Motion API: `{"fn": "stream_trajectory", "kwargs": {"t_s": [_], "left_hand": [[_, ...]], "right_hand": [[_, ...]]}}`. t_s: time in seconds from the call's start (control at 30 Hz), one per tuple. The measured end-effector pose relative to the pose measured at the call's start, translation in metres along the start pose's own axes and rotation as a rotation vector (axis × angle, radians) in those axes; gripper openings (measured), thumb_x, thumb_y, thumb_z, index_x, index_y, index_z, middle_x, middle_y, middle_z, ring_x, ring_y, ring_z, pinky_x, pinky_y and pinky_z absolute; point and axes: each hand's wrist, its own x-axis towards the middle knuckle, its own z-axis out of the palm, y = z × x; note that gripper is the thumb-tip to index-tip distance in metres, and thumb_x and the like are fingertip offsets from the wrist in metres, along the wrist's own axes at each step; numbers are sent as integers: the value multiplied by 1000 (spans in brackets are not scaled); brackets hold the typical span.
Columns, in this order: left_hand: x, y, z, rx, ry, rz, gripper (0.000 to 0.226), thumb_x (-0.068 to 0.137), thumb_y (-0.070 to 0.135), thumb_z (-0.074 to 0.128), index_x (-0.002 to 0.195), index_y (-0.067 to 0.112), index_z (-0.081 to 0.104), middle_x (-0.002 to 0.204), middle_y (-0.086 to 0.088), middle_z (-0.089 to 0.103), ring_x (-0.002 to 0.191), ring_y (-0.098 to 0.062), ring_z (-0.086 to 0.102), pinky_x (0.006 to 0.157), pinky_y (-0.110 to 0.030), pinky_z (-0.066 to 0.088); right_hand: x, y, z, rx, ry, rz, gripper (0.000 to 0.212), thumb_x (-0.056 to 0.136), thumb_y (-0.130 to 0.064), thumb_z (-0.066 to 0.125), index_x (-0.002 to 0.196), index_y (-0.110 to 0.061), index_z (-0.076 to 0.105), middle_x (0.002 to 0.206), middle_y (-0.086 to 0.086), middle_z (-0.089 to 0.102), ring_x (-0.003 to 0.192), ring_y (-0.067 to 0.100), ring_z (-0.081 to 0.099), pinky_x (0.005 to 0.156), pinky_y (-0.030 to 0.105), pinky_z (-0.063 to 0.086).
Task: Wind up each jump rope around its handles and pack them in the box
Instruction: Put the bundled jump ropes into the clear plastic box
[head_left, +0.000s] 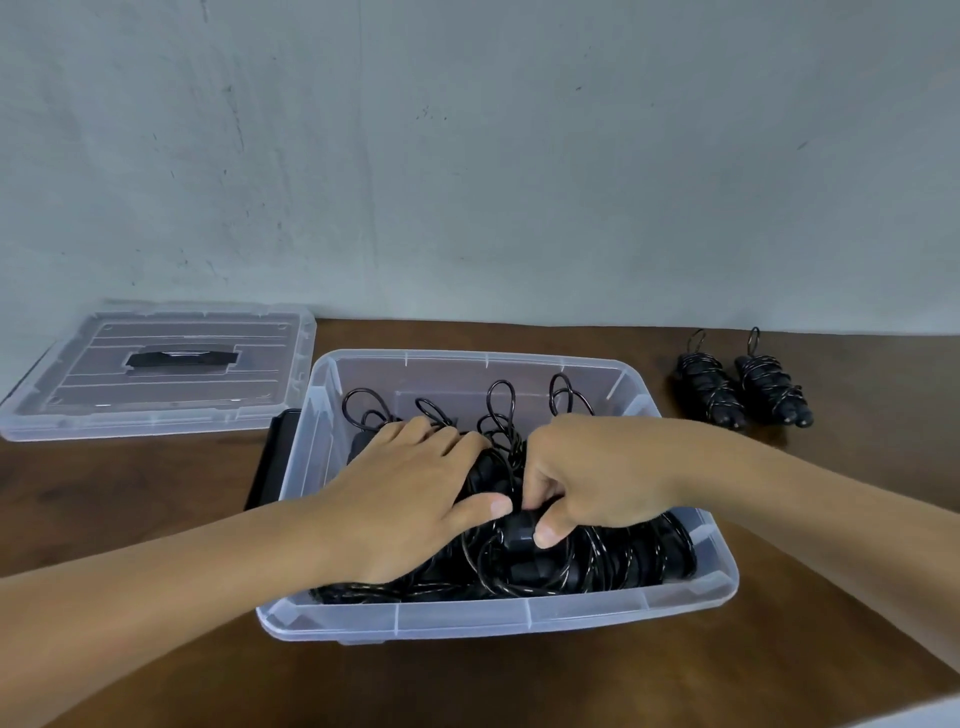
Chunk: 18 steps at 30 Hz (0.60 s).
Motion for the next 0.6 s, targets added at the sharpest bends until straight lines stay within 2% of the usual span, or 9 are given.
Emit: {"fn": "stream_trajectory", "kwargs": {"t_s": [0.07,0.13,0.23,0.3,0.37,0.4,0.47,0.53,0.6], "left_hand": [[4,0,-3,-58,-50,-20,90,86,83,13,156,28,27,141,9,46,124,-17,35,114,-35,26],[6,1,-2,-8,-26,-10,93,84,87,22,155,28,28,140,8,47,124,-18,37,114,-36,28],[4,3,-1,110,23,2,96,82,88,21,154,25,29,142,6,47,126,-20,38,113,-36,32],[3,3,0,159,49,15,97,80,88,14,151,23,32,139,4,48,125,-21,39,110,-36,34],[4,1,2,196,102,49,101,80,89,1,147,21,35,135,4,48,122,-21,39,106,-36,37],[4,0,4,207,131,66,108,76,90,-8,147,21,36,135,4,46,121,-20,39,105,-36,39],[4,-3,7,206,166,92,119,71,91,-19,145,19,40,135,3,45,120,-20,40,104,-36,42],[5,-4,10,176,173,96,118,73,91,-15,149,18,37,142,3,41,125,-20,37,109,-36,40],[6,-4,11,145,141,89,115,75,88,-9,160,17,21,150,4,33,134,-18,30,116,-34,33]], "right_hand": [[3,-4,6,-49,-2,27,35,98,-31,67,91,4,70,57,5,40,49,13,37,54,23,32],[4,-4,8,-51,10,36,35,98,-29,67,87,4,68,56,3,42,49,15,36,55,25,33],[-3,-1,9,36,85,54,25,91,-37,74,97,-14,78,73,-5,68,67,8,58,72,24,49],[-12,7,14,188,217,133,28,85,-48,77,99,-25,79,88,-12,75,86,0,67,83,20,52],[-20,18,21,322,425,193,31,88,-59,68,91,-28,73,89,-9,74,85,4,68,83,26,55],[-23,24,25,367,503,207,31,91,-60,61,91,-30,69,91,-9,73,87,7,67,83,30,54],[-27,29,36,460,536,190,21,98,-54,54,98,-34,63,100,-14,69,95,2,63,85,26,50],[-24,28,50,442,511,154,14,102,-48,50,107,-37,58,109,-19,61,105,-4,55,89,19,44],[-19,25,65,366,509,131,18,105,-48,40,117,-38,50,118,-25,49,118,-8,42,97,15,37]]}}
